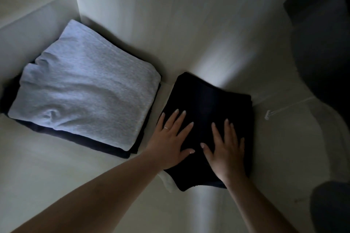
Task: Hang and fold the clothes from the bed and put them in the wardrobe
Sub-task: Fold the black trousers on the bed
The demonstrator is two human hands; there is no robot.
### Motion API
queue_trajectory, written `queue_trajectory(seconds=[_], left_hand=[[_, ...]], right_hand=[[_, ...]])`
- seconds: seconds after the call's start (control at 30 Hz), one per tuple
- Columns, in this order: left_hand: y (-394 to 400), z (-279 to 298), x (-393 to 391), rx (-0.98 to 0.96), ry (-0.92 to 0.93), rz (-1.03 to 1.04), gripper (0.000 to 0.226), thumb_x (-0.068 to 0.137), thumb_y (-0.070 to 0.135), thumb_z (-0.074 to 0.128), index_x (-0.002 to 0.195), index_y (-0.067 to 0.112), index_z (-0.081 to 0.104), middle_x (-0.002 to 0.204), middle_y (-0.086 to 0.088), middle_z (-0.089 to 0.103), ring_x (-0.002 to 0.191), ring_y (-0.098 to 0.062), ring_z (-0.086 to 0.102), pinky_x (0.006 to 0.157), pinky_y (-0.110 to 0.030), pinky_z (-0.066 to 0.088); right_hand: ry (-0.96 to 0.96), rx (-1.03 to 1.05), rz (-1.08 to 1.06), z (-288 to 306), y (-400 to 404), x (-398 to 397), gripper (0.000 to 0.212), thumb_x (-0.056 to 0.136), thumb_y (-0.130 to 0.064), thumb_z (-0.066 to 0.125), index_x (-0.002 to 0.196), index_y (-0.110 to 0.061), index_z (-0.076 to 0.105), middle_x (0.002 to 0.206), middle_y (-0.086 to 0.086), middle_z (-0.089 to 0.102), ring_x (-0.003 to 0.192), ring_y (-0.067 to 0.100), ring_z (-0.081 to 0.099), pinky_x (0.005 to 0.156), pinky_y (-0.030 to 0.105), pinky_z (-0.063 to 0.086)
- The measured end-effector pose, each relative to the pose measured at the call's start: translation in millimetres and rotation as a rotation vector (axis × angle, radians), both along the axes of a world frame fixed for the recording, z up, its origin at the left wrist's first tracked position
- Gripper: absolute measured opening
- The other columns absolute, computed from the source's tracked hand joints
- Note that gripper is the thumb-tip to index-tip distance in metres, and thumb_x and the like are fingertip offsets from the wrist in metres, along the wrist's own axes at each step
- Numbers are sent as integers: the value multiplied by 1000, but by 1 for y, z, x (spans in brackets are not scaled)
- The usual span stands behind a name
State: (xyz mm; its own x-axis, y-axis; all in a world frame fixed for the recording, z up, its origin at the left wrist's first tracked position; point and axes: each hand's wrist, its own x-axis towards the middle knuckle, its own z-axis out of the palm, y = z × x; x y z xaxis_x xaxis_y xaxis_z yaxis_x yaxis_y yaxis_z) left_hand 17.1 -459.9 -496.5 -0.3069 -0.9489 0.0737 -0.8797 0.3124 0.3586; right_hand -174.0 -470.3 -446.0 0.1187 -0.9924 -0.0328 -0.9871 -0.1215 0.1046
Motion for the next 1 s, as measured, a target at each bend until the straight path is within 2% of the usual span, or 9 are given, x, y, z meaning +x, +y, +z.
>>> queue_trajectory(seconds=[0.1, 0.17, 0.23, 0.33, 0.4, 0.5, 0.7, 0.83, 1.0], left_hand=[[5, -6, 1, 105, -64, 45, 81, 86, 71, 23, 151, 23, 26, 160, -14, 12, 148, -29, 5, 115, -57, 17], [8, -5, 4, 162, -108, 50, 86, 86, 72, 15, 153, 21, 0, 160, -9, -14, 146, -23, -19, 119, -50, 0], [12, 2, 11, 216, -140, 69, 87, 88, 71, 18, 152, 18, -8, 159, -5, -20, 145, -20, -24, 119, -47, -2], [25, 13, 26, 276, -91, 90, 81, 92, 61, 36, 153, 19, 4, 161, -3, -8, 148, -22, -10, 120, -45, 5], [39, 27, 37, 267, -23, 78, 67, 92, 49, 47, 150, 22, 26, 159, -5, 18, 147, -23, 12, 119, -41, 13], [69, 64, 52, 181, 175, 144, 44, 92, 37, 53, 134, 23, 53, 132, 2, 55, 127, -19, 47, 106, -33, 34], [154, 139, 96, 86, 449, 451, 41, 92, 31, 59, 132, 20, 55, 122, 15, 57, 119, -7, 48, 91, 3, 18], [212, 183, 127, 34, 491, 639, 36, 91, 31, 61, 127, 24, 57, 113, 25, 48, 116, -2, 48, 87, 6, 21], [299, 242, 157, -78, 464, 778, 34, 92, 33, 59, 126, 26, 58, 123, 16, 55, 118, -2, 47, 86, 5, 22]], right_hand=[[54, 52, -124, -10, 10, -10, 80, 83, -70, 21, 148, -25, 30, 157, 15, 21, 145, 29, 20, 113, 51, 20], [23, 81, -243, -11, 14, -20, 75, 90, -68, 26, 152, -26, 18, 160, 12, 8, 147, 25, 9, 117, 43, 14], [-27, 122, -323, -9, 18, -18, 72, 93, -60, 32, 153, -23, 12, 160, 11, 4, 147, 24, 5, 118, 38, 9], [-140, 158, -397, 5, 22, -2, 73, 94, -53, 39, 153, -21, 9, 160, 12, 2, 147, 27, 5, 118, 42, 10], [-341, 82, -419, 15, 27, 17, 76, 93, -44, 50, 153, -20, 9, 160, 11, 4, 147, 29, 8, 117, 47, 11], [-698, -7, -369, 36, 43, 58, 70, 94, -30, 55, 152, -18, 18, 159, 9, 13, 146, 27, 14, 117, 43, 14], [-1035, 79, -125, 85, 93, 143, 52, 94, -20, 56, 143, -14, 39, 152, 6, 31, 140, 18, 27, 111, 26, 21], [-1095, 81, 32, 122, 130, 182, 45, 91, -13, 58, 134, -8, 49, 142, 10, 41, 133, 21, 38, 107, 21, 27], [-1182, 127, 248, 170, 197, 227, 39, 91, -10, 59, 129, -13, 53, 141, 8, 42, 133, 16, 37, 85, -10, 18]])
